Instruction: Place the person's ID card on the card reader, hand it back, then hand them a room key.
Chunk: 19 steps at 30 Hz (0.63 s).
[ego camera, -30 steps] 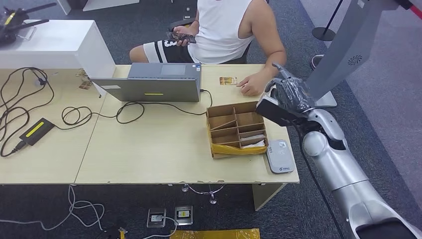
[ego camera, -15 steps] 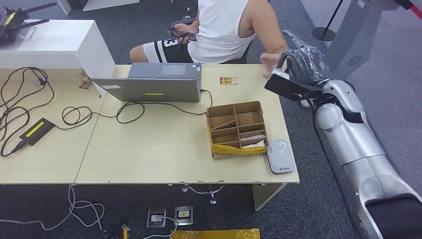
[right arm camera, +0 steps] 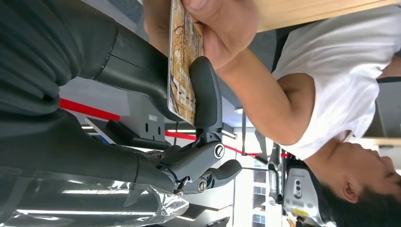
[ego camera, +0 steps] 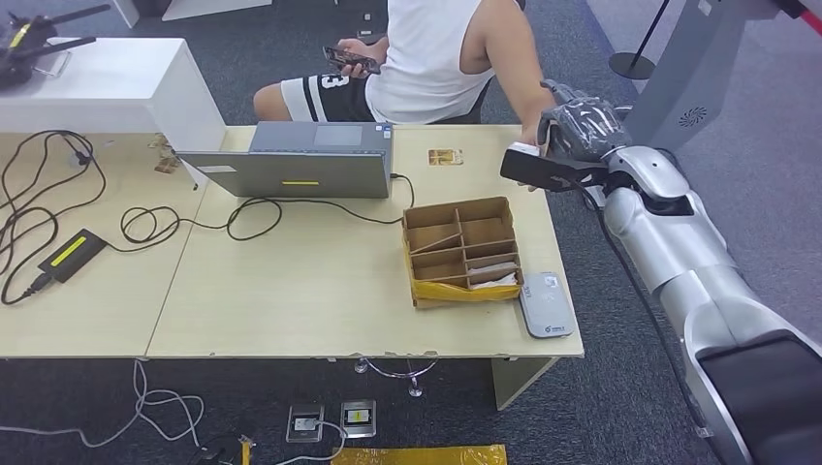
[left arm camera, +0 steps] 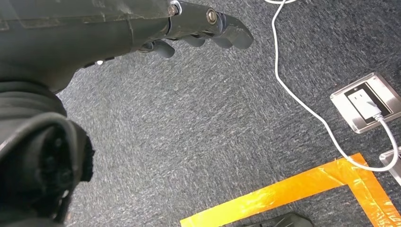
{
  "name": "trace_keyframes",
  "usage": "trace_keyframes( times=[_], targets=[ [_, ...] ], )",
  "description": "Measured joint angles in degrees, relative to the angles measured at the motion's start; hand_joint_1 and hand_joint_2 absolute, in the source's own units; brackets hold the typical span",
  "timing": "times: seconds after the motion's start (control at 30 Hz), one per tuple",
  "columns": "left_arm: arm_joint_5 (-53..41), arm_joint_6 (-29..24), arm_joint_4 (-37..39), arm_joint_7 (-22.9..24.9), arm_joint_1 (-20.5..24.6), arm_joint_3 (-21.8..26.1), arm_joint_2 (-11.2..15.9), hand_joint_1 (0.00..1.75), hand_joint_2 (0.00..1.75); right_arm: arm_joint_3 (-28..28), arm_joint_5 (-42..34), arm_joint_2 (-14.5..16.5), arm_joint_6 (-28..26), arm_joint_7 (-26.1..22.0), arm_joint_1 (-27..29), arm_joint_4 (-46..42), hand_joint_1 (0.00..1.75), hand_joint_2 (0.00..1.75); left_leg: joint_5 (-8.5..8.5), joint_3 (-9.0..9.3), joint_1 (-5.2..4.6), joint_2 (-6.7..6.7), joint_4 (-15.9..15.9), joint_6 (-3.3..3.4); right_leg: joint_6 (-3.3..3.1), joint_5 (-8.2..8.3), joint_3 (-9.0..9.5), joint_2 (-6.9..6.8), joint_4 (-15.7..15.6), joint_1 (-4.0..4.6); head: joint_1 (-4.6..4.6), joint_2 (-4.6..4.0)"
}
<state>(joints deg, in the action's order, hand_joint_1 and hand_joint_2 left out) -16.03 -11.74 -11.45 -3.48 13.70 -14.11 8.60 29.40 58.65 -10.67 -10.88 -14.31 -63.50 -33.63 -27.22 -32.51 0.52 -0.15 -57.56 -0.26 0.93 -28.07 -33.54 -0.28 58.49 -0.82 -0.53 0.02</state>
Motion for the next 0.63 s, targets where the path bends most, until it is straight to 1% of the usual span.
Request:
trace_keyframes(
  times=[0.03, 0.07, 0.17, 0.2, 0.3, 0.37, 0.5, 0.63],
  targets=[
    [-0.01, 0.05, 0.0, 0.0, 0.0, -0.09, 0.06, 0.0, 0.0, 0.27, 0.08, 0.18, -0.09, 0.11, -0.22, 0.78, 1.75, 1.75, 0.0, 0.0, 0.0, 0.0, 0.0, 0.0, 0.0, 0.0, 0.0, 0.0, 0.0, 0.0, 0.0, 0.0],
    [-0.02, 0.11, 0.0, -0.01, 0.0, -0.19, 0.13, 0.0, 0.0, 0.49, 0.17, 0.31, -0.18, 0.18, -0.35, 1.36, 1.39, 1.75, 0.0, 0.0, 0.0, 0.0, 0.0, 0.0, 0.0, 0.0, 0.0, 0.0, 0.0, 0.0, 0.01, 0.0],
    [-0.02, 0.27, 0.0, -0.01, -0.03, -0.42, 0.3, 0.0, 0.0, 1.02, 0.51, 0.66, -0.38, 0.3, -0.48, 2.84, 0.08, 1.75, 0.0, 0.01, 0.0, 0.0, 0.0, 0.0, 0.0, 0.0, 0.01, 0.01, 0.0, 0.0, 0.01, -0.01],
    [0.01, 0.29, 0.0, -0.01, -0.04, -0.44, 0.35, 0.0, 0.0, 1.18, 0.57, 0.77, -0.44, 0.38, -0.5, 3.35, 0.0, 1.75, 0.0, 0.01, 0.0, 0.0, 0.0, 0.0, 0.0, 0.01, 0.01, 0.02, 0.0, -0.01, 0.0, -0.01],
    [0.16, 0.17, 0.0, -0.05, -0.1, -0.46, 0.48, 0.0, 0.0, 1.57, 0.46, 0.92, -1.25, 0.65, -0.5, 4.65, 0.0, 1.75, 0.0, 0.03, -0.01, 0.0, -0.01, 0.0, 0.01, 0.01, 0.01, 0.04, 0.0, -0.01, 0.01, -0.01],
    [0.33, -0.1, 0.0, -0.18, -0.26, -0.46, 0.53, 0.0, 0.0, 1.68, 0.15, 0.92, -2.78, 0.52, -0.49, 5.18, 0.0, 1.75, 0.0, 0.03, -0.01, 0.01, -0.01, 0.0, 0.01, 0.01, 0.0, 0.04, 0.0, -0.01, 0.01, -0.01],
    [0.73, -0.86, 0.0, -0.64, -0.72, -0.49, 0.56, 0.0, 0.0, 1.79, -1.16, 0.55, -7.71, -0.71, -0.6, 5.8, 0.0, 1.75, 0.0, 0.04, 0.0, 0.01, -0.02, 0.0, 0.01, 0.01, -0.01, 0.05, -0.01, 0.0, 0.01, 0.0],
    [1.1, -1.57, 0.0, -0.77, -1.12, -0.49, 0.61, 0.0, 0.0, 1.41, -2.54, -0.71, -13.45, -1.97, -1.08, 5.93, 0.0, 1.75, 0.0, 0.04, -0.01, 0.01, -0.03, 0.0, 0.01, 0.01, -0.02, 0.03, -0.01, -0.01, 0.01, 0.0]
  ],
)
